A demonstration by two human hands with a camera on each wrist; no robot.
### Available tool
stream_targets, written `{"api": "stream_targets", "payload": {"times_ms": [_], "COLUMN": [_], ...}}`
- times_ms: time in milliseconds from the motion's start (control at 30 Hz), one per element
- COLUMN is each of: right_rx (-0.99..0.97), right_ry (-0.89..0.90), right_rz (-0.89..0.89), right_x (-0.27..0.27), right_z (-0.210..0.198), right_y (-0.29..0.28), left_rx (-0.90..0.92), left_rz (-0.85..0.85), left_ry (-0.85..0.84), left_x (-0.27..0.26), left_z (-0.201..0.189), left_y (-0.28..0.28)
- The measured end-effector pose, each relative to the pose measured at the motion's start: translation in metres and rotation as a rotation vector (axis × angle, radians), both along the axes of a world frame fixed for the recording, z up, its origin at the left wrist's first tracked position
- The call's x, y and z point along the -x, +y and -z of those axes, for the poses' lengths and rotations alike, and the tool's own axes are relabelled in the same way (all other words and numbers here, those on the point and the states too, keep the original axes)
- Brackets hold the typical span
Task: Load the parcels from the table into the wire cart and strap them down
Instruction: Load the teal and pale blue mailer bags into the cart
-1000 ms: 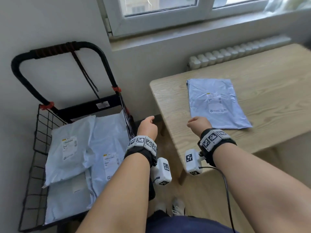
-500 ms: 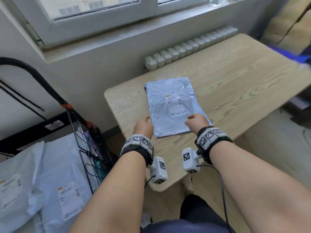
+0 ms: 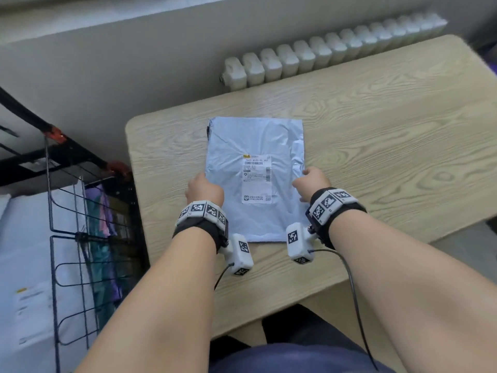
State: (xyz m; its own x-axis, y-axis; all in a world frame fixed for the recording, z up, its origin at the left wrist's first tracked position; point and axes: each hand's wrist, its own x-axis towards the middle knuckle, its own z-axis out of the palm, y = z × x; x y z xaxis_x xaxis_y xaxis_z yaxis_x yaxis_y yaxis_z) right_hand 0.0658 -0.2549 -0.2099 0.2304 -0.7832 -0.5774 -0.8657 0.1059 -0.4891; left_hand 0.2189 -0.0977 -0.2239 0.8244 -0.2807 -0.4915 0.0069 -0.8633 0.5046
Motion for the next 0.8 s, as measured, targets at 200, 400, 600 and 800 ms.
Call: {"api": "stream_targets", "payload": {"times_ms": [200, 400, 600, 800], "right_rx": [-0.059, -0.070, 0.011, 0.046], "right_ry": [-0.008, 0.048, 0.075, 0.015], "right_rz": [0.059, 0.012, -0.018, -0.063], "right_x": [-0.011, -0.015, -0.011, -0.029], "right_z": [0.008, 0.016, 0.016, -0.010], "right_y": [-0.015, -0.019, -0.008, 0.031], "left_rx": [-0.050, 0.050, 0.088, 0.119], "left_rz": [-0.108, -0.105, -0.107, -0.158], "left_ry": [0.012, 0.086, 0.050, -0.031], "left_x": [0.000, 0.004, 0.004, -0.008], "left_z": [0.007, 0.016, 0.006, -0.027], "left_y": [-0.016, -0.015, 0.004, 0.053]}}
